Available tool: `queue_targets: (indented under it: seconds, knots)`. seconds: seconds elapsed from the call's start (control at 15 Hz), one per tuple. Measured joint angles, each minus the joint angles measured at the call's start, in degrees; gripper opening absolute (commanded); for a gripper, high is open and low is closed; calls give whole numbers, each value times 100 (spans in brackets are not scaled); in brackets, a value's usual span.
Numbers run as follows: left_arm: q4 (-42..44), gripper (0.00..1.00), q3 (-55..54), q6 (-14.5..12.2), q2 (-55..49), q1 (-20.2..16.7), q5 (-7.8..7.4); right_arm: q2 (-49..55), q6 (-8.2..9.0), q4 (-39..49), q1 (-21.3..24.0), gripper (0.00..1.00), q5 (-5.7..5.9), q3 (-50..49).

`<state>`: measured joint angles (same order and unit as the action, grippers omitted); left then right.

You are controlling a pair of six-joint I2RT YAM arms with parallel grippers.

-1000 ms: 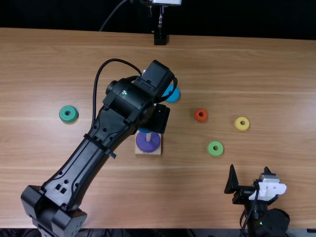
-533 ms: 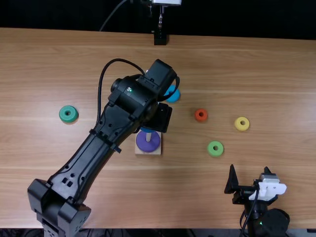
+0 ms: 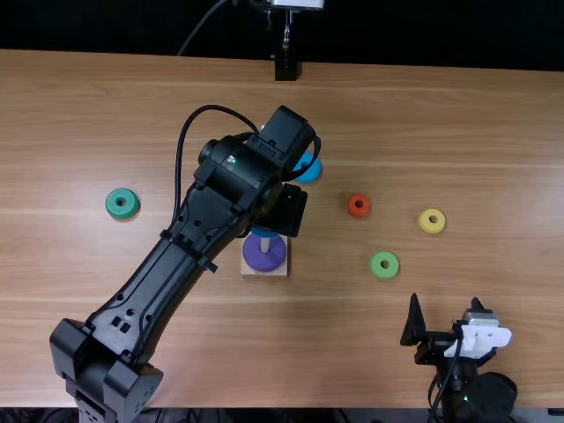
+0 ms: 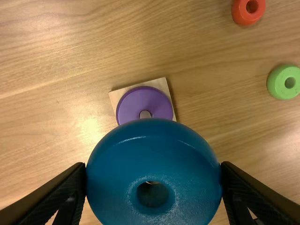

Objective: Build the Hanoi tower: stack the rings onto the peg from bottom to top in this color order: purple, dark blue, light blue, dark green, light green, yellow, orange.

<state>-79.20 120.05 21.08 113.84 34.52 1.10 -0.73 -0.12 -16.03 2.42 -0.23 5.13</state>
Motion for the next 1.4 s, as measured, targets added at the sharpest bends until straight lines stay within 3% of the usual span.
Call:
queue_targets:
  seconds: [0.07, 0.6, 0.93, 1.13, 1.4]
  knots:
    - [-11, 100, 0, -4, 0, -2, 0, 0, 0, 4, 0, 100, 0, 0]
    - [-221, 100, -2, -2, 0, -2, 0, 0, 2, 0, 0, 100, -4, 0]
    - [249, 100, -7, -13, -122, -210, -7, 0, 4, 2, 0, 100, -2, 0]
    - [1596, 100, -544, -256, -977, -975, 2, 0, 2, 0, 0, 100, -4, 0]
    - [3104, 100, -2693, -645, -2811, -2234, 4, 0, 2, 0, 0, 100, 0, 0]
